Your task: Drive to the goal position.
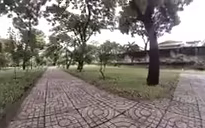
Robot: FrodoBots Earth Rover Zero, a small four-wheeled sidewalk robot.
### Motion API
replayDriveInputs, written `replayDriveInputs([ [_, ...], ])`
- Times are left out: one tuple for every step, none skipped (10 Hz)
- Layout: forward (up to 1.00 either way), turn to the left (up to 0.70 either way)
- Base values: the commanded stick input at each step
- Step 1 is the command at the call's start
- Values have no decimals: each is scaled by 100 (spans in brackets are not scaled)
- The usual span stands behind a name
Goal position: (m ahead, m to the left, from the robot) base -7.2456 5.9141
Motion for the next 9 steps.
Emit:
replayDriveInputs([
  [70, 0],
  [70, 0],
  [70, 25],
  [70, 27],
  [70, 27],
  [70, 27],
  [70, 27],
  [70, 27],
  [70, 27],
])
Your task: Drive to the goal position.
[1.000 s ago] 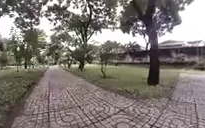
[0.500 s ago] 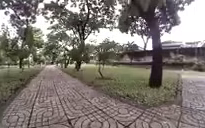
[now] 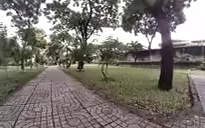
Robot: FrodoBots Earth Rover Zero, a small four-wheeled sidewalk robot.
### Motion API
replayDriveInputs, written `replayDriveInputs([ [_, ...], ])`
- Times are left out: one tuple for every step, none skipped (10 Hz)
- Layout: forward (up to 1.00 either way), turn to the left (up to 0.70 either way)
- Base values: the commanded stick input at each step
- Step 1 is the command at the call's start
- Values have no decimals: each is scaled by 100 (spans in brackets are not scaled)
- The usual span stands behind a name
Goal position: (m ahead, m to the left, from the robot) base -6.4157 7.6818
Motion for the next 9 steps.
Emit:
replayDriveInputs([
  [70, 27],
  [70, 27],
  [70, 27],
  [70, 27],
  [70, 27],
  [70, 27],
  [70, 27],
  [70, 27],
  [70, 27],
])
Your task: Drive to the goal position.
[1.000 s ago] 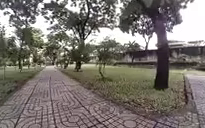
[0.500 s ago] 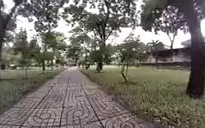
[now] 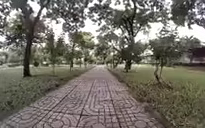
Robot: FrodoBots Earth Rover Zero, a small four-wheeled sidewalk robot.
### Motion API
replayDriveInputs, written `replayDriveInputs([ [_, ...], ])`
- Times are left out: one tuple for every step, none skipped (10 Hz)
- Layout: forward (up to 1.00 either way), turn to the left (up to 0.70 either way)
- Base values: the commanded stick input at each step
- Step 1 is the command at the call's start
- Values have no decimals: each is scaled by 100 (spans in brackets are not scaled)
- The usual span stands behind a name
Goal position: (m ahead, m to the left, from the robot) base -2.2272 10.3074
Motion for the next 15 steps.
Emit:
replayDriveInputs([
  [70, 17],
  [54, 0],
  [18, 0],
  [0, 0],
  [0, 0],
  [0, 0],
  [0, 0],
  [0, 0],
  [-70, 0],
  [-70, 0],
  [-70, 0],
  [-70, 0],
  [-70, 0],
  [-70, 0],
  [-70, 0],
])
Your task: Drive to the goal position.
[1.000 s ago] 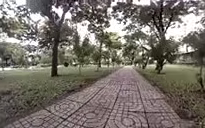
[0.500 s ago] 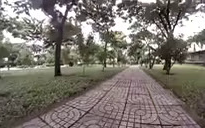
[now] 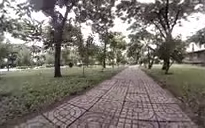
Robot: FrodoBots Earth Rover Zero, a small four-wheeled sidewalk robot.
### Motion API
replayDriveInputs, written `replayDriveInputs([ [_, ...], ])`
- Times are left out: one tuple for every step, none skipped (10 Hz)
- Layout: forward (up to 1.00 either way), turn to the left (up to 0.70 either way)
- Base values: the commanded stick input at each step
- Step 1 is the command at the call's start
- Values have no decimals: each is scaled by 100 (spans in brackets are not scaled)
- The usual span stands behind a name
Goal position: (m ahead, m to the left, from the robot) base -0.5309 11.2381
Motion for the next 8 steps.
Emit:
replayDriveInputs([
  [-70, 0],
  [-70, 0],
  [-70, 0],
  [-70, 0],
  [-70, 0],
  [-70, 0],
  [-70, 0],
  [-70, 0],
])
